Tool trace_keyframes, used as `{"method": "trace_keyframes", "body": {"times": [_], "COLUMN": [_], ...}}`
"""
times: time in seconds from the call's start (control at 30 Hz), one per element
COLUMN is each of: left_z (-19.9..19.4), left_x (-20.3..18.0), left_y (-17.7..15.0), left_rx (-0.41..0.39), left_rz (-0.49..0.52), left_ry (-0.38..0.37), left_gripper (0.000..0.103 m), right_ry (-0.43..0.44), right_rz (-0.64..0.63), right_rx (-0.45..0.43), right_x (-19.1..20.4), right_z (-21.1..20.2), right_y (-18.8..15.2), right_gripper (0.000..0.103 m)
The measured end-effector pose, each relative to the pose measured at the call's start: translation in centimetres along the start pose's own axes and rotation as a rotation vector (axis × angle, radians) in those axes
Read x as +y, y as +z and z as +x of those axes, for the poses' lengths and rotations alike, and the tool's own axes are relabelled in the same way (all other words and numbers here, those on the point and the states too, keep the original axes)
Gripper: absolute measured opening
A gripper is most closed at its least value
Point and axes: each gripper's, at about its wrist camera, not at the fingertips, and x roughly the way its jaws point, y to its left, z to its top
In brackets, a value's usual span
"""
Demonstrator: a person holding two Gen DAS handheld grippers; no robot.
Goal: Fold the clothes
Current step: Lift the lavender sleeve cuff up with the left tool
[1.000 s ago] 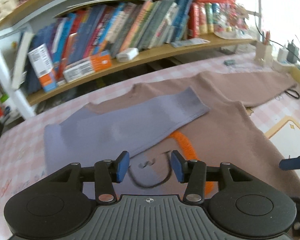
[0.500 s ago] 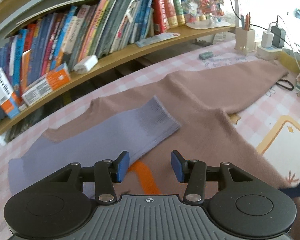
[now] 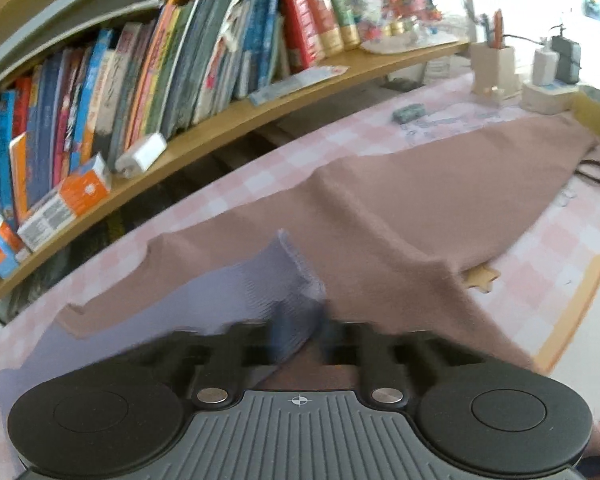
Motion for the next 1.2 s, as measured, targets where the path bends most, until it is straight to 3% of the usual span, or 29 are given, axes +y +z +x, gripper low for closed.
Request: {"method": "trace_keyframes", "body": {"times": [0.17, 0.27, 0.47, 0.63, 0.77, 0.93, 1.07, 1.17, 1.2], "left_z": [-2.6, -5.6, -13.1, -16.9, -18.1, -18.9, -18.7, -18.3, -18.2], "left_x": [4.5, 9.7, 23.6, 32.0, 36.3, 39.9, 41.2, 41.7, 41.4], "left_y": [-0.2, -1.4, -8.1, -14.2, -17.6, -20.7, -22.4, -23.3, -23.6], "left_rx": [-0.076, -0.145, -0.171, -0.116, -0.085, -0.082, -0.071, -0.044, -0.031], "left_rz": [-0.172, -0.297, -0.559, -0.619, -0.655, -0.707, -0.716, -0.720, -0.723], "left_ry": [0.002, 0.038, 0.258, 0.474, 0.554, 0.592, 0.576, 0.545, 0.527], "left_gripper": [0.005, 0.005, 0.005, 0.005, 0.005, 0.005, 0.005, 0.009, 0.016], "right_ry": [-0.029, -0.051, -0.095, -0.151, -0.182, -0.237, -0.273, -0.294, -0.299], "right_rz": [0.005, 0.005, 0.004, -0.026, -0.009, 0.032, 0.065, 0.085, 0.092], "right_rx": [0.003, 0.005, 0.011, 0.032, 0.045, 0.051, 0.053, 0.060, 0.063], "right_x": [0.5, 0.8, 1.6, 2.8, 3.3, 4.0, 4.4, 4.6, 4.6], "right_z": [0.2, 0.4, 0.7, 1.5, 2.0, 2.4, 2.7, 2.9, 2.9], "right_y": [0.1, 0.1, 0.2, 0.5, 0.8, 1.1, 1.3, 1.5, 1.5], "right_gripper": [0.063, 0.063, 0.065, 0.072, 0.075, 0.075, 0.076, 0.076, 0.076]}}
